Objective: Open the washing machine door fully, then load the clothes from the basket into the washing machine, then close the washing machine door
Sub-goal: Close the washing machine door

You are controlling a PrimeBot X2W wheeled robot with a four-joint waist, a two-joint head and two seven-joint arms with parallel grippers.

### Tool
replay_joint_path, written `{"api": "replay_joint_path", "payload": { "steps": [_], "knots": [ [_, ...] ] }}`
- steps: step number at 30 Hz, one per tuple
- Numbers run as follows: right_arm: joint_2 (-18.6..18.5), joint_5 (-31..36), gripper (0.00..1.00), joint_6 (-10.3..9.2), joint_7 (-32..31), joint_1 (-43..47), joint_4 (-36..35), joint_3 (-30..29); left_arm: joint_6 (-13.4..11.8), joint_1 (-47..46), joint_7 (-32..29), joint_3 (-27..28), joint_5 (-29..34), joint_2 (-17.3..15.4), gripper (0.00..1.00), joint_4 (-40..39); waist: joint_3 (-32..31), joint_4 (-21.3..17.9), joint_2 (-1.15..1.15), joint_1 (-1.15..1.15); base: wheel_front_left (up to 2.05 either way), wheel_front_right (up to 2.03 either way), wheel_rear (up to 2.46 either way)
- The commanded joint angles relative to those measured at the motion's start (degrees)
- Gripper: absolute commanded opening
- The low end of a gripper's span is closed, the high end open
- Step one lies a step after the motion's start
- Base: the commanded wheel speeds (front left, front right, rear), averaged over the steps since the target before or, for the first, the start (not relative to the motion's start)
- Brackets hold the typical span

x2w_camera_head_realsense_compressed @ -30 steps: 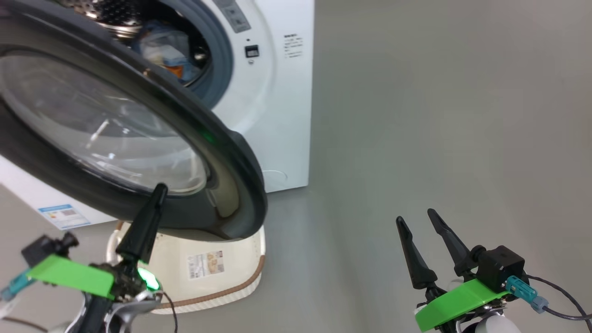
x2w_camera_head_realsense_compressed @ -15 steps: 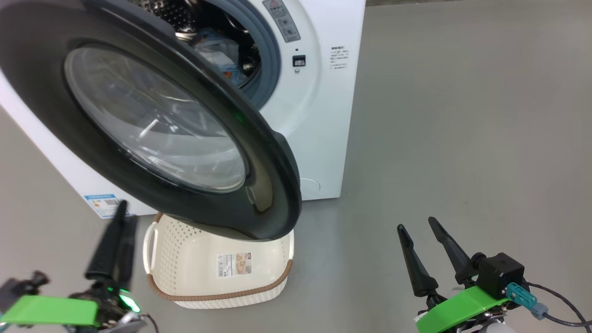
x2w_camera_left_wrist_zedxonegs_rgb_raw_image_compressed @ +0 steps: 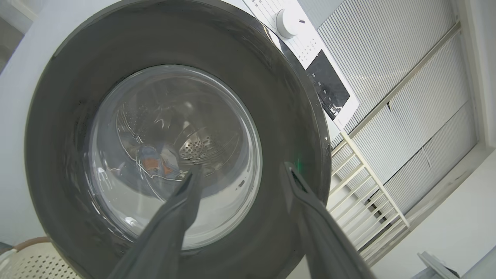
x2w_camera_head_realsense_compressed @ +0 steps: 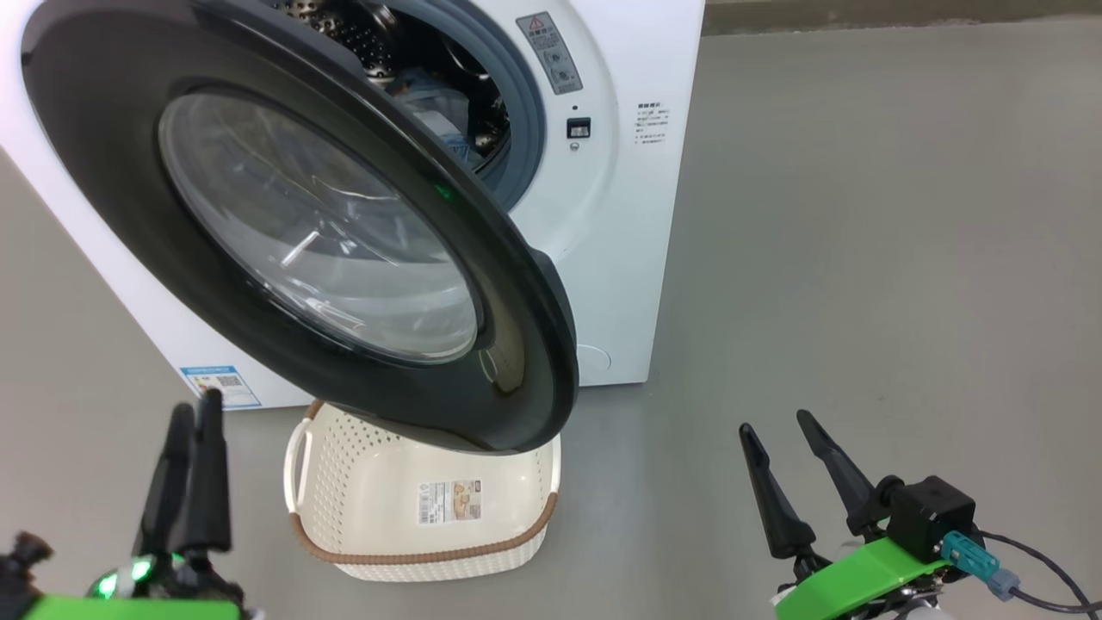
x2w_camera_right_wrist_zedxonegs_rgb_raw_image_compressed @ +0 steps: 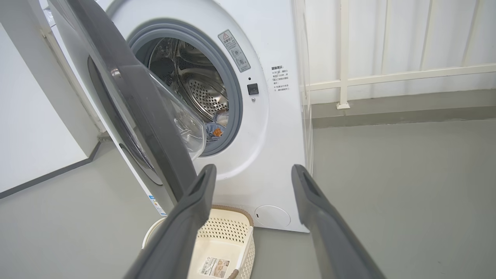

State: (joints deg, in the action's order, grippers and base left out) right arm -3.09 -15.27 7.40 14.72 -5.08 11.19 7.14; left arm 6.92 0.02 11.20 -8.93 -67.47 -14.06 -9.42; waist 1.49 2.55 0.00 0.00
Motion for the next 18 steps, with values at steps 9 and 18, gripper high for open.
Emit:
{"api": "replay_joint_path", "payload": {
  "steps": [9, 18],
  "knots": [
    [0.21, -0.58, 1.00, 0.09, 0.28, 0.11, -1.04, 1.78, 0.57, -0.19, 3.77, 2.91, 19.38, -1.84, 1.00, 4.94, -0.94, 0.24, 0.00, 0.00, 0.00, 0.00, 0.00],
    [0.21, -0.24, 1.00, 0.09, 0.28, 0.46, -1.21, 1.84, 0.57, 2.79, 3.79, 7.96, 40.57, 1.41, 1.00, 9.34, -1.19, 0.02, 0.00, 0.00, 0.00, 0.00, 0.00]
  ]
}}
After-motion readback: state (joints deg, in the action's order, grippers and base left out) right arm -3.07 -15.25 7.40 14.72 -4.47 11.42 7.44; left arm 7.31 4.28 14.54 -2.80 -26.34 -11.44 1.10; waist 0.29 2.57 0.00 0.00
